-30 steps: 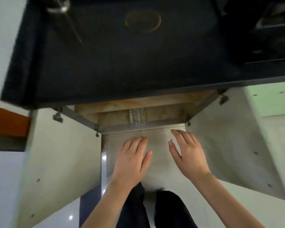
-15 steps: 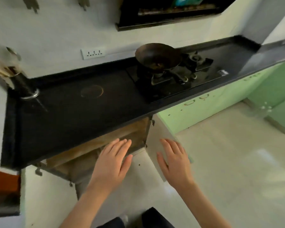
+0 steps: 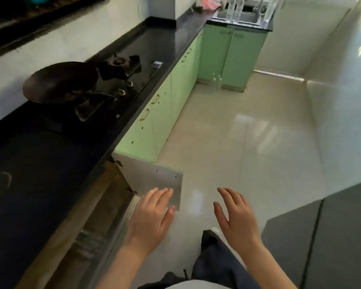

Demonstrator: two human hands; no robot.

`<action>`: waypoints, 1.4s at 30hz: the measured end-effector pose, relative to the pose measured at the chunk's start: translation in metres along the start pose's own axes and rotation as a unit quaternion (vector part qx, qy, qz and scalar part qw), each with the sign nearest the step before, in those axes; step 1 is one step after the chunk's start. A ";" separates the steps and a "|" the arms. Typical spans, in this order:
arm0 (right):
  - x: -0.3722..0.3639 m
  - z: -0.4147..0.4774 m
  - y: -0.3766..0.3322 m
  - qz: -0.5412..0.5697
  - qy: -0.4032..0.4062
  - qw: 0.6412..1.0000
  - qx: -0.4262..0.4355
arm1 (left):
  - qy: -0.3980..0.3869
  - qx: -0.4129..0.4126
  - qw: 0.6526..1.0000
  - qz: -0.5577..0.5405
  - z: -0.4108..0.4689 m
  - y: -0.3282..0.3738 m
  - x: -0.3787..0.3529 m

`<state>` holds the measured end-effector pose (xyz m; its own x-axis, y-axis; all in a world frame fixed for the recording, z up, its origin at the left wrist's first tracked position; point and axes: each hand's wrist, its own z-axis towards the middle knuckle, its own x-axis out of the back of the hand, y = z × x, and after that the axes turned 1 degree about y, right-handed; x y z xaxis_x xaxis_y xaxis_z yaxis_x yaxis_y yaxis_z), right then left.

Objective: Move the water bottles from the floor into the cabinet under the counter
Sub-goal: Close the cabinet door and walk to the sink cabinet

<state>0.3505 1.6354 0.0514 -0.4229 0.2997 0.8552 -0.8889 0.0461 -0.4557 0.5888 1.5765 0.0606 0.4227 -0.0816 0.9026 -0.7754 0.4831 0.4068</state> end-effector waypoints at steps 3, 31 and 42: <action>0.016 0.022 0.032 -0.013 0.051 0.998 -0.037 | 0.010 -0.054 0.998 -0.006 0.058 0.018 -0.009; 0.063 0.419 0.396 -0.015 0.062 0.991 -0.114 | -0.025 -0.119 0.991 -0.045 0.596 0.170 -0.190; 0.084 0.698 0.493 -0.039 0.107 0.988 -0.102 | 0.000 -0.158 0.986 -0.052 0.908 0.166 -0.198</action>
<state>-0.2464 1.0188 0.0710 -0.2890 0.4806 0.8279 -0.8537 0.2620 -0.4501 -0.0494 0.8817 0.0773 0.4929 -0.1448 0.8579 -0.5423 0.7199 0.4331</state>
